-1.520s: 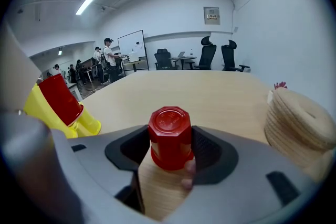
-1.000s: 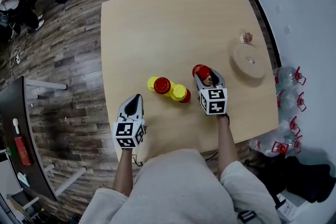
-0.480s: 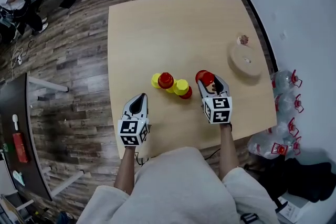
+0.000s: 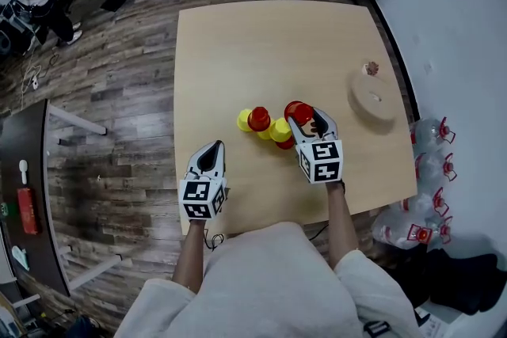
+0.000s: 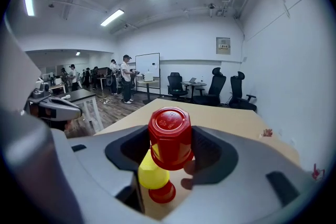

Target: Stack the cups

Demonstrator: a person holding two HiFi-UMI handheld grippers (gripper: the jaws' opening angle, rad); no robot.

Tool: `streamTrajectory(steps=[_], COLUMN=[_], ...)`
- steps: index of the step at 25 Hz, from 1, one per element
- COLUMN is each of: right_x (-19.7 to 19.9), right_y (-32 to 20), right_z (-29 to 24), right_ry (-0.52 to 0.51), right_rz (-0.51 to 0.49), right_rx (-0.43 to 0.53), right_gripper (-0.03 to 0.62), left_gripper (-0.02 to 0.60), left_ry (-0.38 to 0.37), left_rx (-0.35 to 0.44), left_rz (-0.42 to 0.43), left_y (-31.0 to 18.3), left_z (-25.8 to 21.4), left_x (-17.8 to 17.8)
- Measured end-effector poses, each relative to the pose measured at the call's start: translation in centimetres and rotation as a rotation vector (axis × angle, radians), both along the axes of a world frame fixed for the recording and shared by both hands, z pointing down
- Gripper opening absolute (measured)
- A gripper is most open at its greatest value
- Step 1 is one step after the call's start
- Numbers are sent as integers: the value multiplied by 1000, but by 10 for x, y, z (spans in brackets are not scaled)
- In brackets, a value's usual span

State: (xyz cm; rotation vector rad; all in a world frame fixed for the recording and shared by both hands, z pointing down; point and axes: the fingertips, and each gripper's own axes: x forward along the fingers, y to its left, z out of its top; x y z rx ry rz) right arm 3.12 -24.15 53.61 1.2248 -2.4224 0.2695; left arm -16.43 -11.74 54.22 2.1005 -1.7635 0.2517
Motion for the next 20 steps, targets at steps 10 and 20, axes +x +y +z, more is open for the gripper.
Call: streamTrajectory(steps=[10,20], right_x=[-57,-74], right_y=[11,16], right_z=[3,12], right_ry=[9,22], right_rz=[-114,-132], right_rx=[-17,-42], right_gripper=[245,247], left_gripper=[9,9], left_ry=[0,3], left_rx=[13,17], left_rz=[-61,-85], left_y=[14,21], left_z=[-5,-6], left_x=[-26,-40])
